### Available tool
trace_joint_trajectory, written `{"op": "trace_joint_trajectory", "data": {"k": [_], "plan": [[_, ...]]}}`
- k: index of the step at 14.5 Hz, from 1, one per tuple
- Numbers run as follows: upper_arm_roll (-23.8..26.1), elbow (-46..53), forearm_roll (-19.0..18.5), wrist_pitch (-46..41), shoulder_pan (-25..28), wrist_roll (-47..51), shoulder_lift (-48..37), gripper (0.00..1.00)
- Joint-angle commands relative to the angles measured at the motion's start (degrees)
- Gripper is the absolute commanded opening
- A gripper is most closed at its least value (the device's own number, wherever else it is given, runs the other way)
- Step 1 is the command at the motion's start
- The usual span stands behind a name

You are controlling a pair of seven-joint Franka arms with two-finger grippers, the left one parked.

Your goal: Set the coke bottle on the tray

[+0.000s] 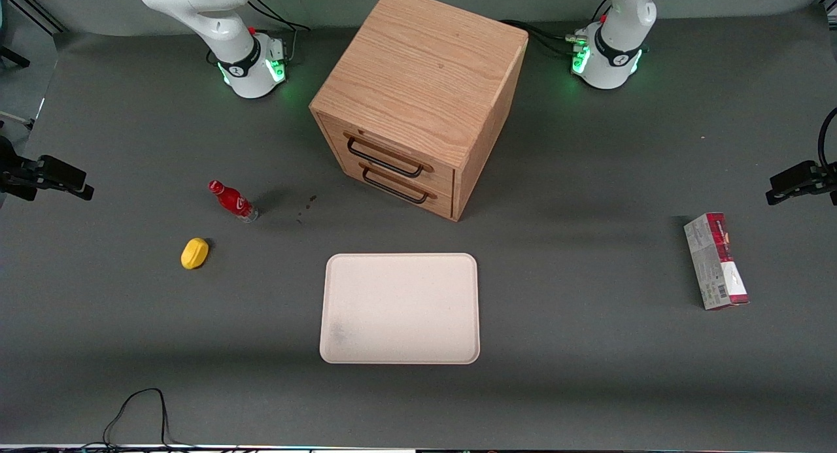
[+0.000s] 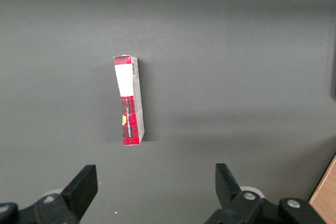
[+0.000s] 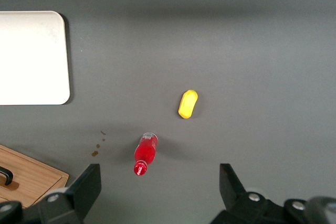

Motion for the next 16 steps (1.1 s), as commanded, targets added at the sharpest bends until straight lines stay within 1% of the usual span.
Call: {"op": "trace_joint_trajectory", "data": {"k": [1, 9, 10, 11, 13, 16], "plan": [[-0.5, 0.6, -0.2, -1.0, 0.6, 0.8, -0.3, 1.0], [0.3, -0.5, 0.0, -1.9, 1.1, 1.9, -1.5, 1.0], [0.5, -1.9, 0.0, -1.8, 1.5, 2.0, -2.7, 1.0], [0.3, -4.4, 0.7, -1.1, 3.2, 2.2, -4.6, 1.0], [0.3, -9.7, 1.7, 0.9, 3.8, 3.8, -8.6, 1.0], [0.2, -19.3, 1.6, 5.9, 7.1, 6.4, -15.1, 1.0]]}}
